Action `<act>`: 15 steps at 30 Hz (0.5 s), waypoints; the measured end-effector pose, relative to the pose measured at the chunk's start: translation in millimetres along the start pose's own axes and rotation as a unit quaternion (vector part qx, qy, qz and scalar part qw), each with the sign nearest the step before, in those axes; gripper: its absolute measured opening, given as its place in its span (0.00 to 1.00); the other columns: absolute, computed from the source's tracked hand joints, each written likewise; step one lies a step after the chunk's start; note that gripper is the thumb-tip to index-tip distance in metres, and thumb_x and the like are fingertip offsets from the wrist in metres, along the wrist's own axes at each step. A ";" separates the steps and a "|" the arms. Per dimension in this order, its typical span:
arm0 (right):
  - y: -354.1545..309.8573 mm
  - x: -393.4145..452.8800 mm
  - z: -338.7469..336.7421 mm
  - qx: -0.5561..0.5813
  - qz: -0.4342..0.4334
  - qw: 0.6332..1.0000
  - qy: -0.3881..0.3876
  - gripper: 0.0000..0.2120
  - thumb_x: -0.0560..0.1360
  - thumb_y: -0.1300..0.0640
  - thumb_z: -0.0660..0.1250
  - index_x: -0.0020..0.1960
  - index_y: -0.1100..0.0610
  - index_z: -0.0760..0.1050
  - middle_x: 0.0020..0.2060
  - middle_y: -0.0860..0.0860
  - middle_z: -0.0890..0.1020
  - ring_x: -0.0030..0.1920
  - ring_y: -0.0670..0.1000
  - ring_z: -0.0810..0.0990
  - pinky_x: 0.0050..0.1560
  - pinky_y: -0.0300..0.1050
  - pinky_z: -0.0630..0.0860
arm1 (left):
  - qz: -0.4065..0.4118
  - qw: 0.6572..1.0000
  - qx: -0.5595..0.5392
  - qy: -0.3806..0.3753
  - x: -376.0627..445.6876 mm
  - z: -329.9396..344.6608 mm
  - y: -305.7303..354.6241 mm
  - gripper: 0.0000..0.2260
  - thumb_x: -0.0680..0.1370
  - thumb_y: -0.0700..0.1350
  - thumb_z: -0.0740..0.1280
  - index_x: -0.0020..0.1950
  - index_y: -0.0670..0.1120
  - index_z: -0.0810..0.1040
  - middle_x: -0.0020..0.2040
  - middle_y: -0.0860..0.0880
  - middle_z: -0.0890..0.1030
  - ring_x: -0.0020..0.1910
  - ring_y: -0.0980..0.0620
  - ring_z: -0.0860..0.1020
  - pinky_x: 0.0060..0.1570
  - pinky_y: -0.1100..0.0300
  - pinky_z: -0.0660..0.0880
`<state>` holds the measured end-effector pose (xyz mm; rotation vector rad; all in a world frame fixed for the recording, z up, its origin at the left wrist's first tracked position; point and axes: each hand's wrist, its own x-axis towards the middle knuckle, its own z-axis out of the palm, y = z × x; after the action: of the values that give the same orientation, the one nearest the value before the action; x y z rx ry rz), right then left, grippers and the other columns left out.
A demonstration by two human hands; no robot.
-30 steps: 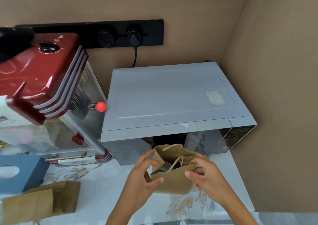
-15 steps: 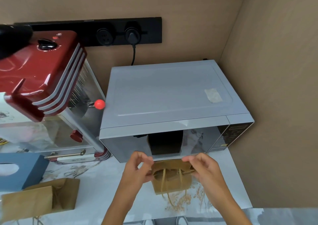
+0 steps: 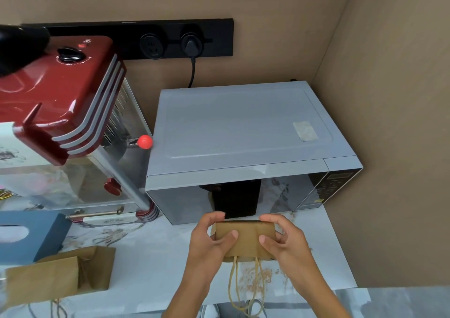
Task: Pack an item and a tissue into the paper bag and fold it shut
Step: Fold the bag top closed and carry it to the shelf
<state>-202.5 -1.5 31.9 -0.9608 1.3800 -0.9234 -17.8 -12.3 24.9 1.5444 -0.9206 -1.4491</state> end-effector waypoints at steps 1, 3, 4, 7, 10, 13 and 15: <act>-0.2 -0.4 0.9 -0.005 -0.001 1.000 -0.004 0.19 0.74 0.66 0.70 0.54 0.42 0.79 0.41 0.56 0.87 0.43 0.53 0.87 0.41 0.44 0.82 | 0.002 1.000 0.013 0.005 0.6 0.9 -0.9 0.16 0.72 0.40 0.76 0.54 0.57 0.79 0.55 0.55 0.80 0.47 0.50 0.84 0.38 0.54 0.84; 1.3 -0.3 3.3 -0.020 0.002 1.000 -0.008 0.19 0.73 0.65 0.72 0.54 0.42 0.79 0.44 0.58 0.86 0.45 0.55 0.86 0.44 0.48 0.84 | 0.004 0.999 0.035 0.006 2.2 2.6 -4.7 0.16 0.72 0.39 0.76 0.53 0.56 0.79 0.54 0.52 0.80 0.47 0.48 0.83 0.37 0.56 0.83; 2.8 0.0 4.8 -0.025 0.002 1.000 -0.003 0.19 0.72 0.65 0.72 0.54 0.42 0.79 0.45 0.59 0.85 0.46 0.56 0.86 0.46 0.50 0.84 | 0.004 0.999 0.042 0.008 2.4 3.2 -6.2 0.16 0.72 0.38 0.75 0.52 0.56 0.79 0.53 0.51 0.81 0.46 0.47 0.83 0.36 0.57 0.82; 8.6 1.1 6.5 -0.025 0.006 0.999 0.025 0.21 0.72 0.69 0.71 0.55 0.45 0.78 0.43 0.58 0.87 0.44 0.56 0.86 0.46 0.51 0.84 | 0.004 0.998 0.055 0.024 2.4 2.4 -9.8 0.16 0.71 0.36 0.75 0.51 0.55 0.80 0.51 0.49 0.81 0.45 0.48 0.82 0.35 0.56 0.83; 17.1 2.8 7.3 -0.024 0.015 0.999 0.045 0.22 0.72 0.71 0.69 0.56 0.47 0.76 0.37 0.60 0.87 0.39 0.53 0.86 0.41 0.45 0.81 | 0.001 0.997 0.067 0.036 4.7 -3.2 -15.6 0.16 0.71 0.35 0.75 0.50 0.54 0.80 0.48 0.48 0.82 0.44 0.47 0.82 0.36 0.55 0.84; 22.7 6.1 9.9 -0.062 0.009 0.995 0.079 0.21 0.72 0.71 0.70 0.57 0.48 0.77 0.39 0.72 0.79 0.35 0.58 0.79 0.42 0.49 0.80 | 0.007 0.992 0.122 0.018 6.6 -5.9 -18.9 0.20 0.69 0.34 0.77 0.54 0.53 0.81 0.50 0.50 0.82 0.47 0.48 0.82 0.46 0.52 0.84; 23.1 7.1 12.4 -0.115 0.000 0.988 0.106 0.20 0.72 0.69 0.71 0.54 0.46 0.79 0.35 0.65 0.80 0.36 0.55 0.80 0.41 0.47 0.80 | 0.038 0.980 0.194 0.022 6.9 -6.5 -19.6 0.20 0.68 0.35 0.78 0.55 0.53 0.81 0.48 0.56 0.80 0.46 0.56 0.80 0.47 0.56 0.83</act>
<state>-190.9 0.1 7.4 -1.0582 1.6956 -0.9006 -11.2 -10.1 4.4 1.7905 -1.2767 -1.2238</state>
